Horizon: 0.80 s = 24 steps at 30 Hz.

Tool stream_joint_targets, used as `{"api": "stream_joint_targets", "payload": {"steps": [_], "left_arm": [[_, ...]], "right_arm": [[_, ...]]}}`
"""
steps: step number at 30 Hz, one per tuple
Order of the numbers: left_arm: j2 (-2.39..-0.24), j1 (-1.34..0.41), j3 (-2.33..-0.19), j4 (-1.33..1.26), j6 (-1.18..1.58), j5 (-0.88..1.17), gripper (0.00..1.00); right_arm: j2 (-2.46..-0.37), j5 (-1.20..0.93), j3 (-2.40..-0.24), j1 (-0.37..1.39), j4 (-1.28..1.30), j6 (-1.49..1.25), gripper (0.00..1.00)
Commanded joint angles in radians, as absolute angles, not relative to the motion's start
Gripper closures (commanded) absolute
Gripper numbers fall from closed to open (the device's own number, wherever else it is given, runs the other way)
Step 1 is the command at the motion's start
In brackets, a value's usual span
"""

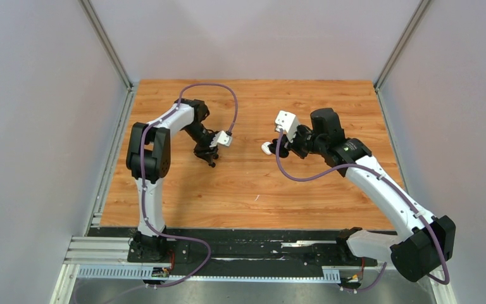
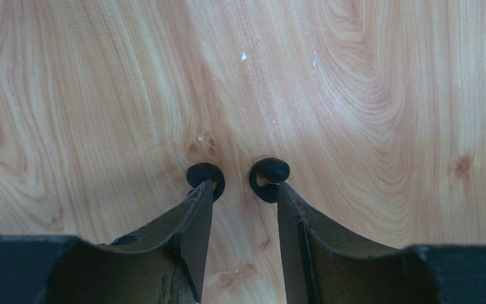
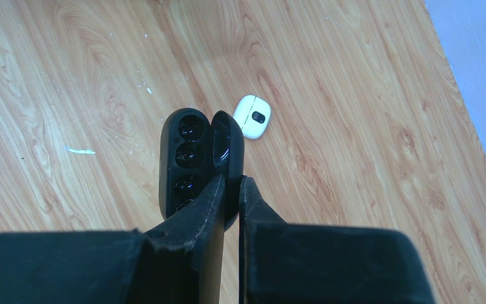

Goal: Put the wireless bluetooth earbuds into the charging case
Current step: Pick up the earbud from the center of the board.

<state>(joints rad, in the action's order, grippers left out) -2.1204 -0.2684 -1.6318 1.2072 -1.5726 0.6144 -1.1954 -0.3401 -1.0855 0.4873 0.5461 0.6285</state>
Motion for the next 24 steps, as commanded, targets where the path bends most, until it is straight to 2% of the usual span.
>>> {"api": "stream_joint_targets", "payload": {"steps": [1,16,21,24], "left_arm": [[-2.147,-0.271,-1.664,1.198,-1.548,0.613,0.50],[-2.194,-0.277,-1.720,1.188,-1.506,0.603,0.47],[-2.206,-0.280,-1.731,1.181,-1.481,0.594,0.51],[-2.206,-0.283,-1.726,1.128,-1.449,0.579,0.58]], "right_arm": [[-1.194,-0.327,-1.122,0.481,0.523,0.606,1.00],[-1.200,-0.340,-1.127,0.476,0.522,0.594,1.00],[-1.201,-0.343,-1.124,0.476,0.515,0.589,1.00],[-1.204,-0.347,-1.123,0.476,0.510,0.585,1.00]]}}
